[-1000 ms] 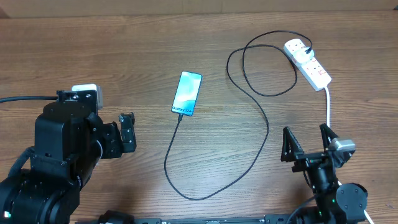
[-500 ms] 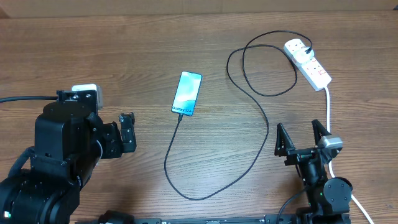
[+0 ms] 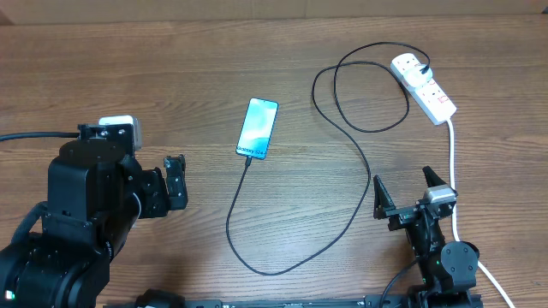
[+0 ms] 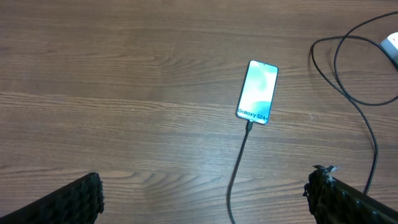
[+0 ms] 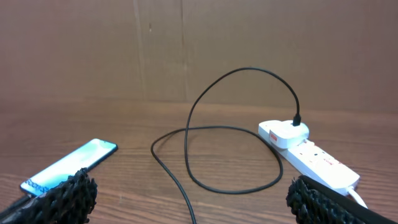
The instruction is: Plug charger to phone and switch on socket
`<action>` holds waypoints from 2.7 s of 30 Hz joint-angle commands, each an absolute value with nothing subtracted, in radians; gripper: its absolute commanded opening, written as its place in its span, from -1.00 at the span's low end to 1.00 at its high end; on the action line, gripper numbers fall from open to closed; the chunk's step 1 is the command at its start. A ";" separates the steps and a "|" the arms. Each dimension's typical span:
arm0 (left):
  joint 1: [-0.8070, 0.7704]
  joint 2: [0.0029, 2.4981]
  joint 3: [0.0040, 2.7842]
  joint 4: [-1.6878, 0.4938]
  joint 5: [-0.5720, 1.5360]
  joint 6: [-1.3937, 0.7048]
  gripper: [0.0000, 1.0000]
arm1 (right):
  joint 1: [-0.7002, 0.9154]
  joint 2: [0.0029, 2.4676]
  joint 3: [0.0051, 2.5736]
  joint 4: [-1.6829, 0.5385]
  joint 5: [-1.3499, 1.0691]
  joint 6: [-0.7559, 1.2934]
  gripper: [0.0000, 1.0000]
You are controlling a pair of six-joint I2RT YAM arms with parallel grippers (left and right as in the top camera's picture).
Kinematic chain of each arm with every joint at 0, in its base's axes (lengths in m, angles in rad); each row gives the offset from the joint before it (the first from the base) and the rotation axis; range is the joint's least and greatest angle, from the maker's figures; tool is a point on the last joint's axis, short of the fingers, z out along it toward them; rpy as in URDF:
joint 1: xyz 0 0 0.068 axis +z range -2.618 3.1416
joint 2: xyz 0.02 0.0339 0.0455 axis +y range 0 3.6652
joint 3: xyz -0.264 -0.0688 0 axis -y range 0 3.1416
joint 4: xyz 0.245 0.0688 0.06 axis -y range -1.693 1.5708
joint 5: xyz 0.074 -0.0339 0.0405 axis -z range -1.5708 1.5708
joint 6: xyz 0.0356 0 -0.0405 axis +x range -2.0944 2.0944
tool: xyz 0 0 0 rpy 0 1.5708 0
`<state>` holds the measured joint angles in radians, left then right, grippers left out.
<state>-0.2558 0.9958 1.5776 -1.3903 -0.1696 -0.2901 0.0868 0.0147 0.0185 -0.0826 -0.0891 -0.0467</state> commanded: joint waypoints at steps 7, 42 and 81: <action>-0.262 0.994 1.582 -1.387 -0.183 -0.307 0.99 | 0.089 0.003 0.009 -0.085 -0.052 -0.081 1.00; -0.262 0.994 1.582 -1.387 -0.183 -0.307 0.99 | 0.089 0.003 0.009 -0.088 -0.020 -0.129 1.00; -0.262 0.994 1.582 -1.387 -0.183 -0.307 0.99 | 0.089 0.003 0.009 -0.084 -0.020 -0.075 1.00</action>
<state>-0.2558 0.9958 1.5776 -1.3903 -0.1696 -0.2901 0.0868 0.0147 0.0185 -0.0902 -0.0257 -0.0818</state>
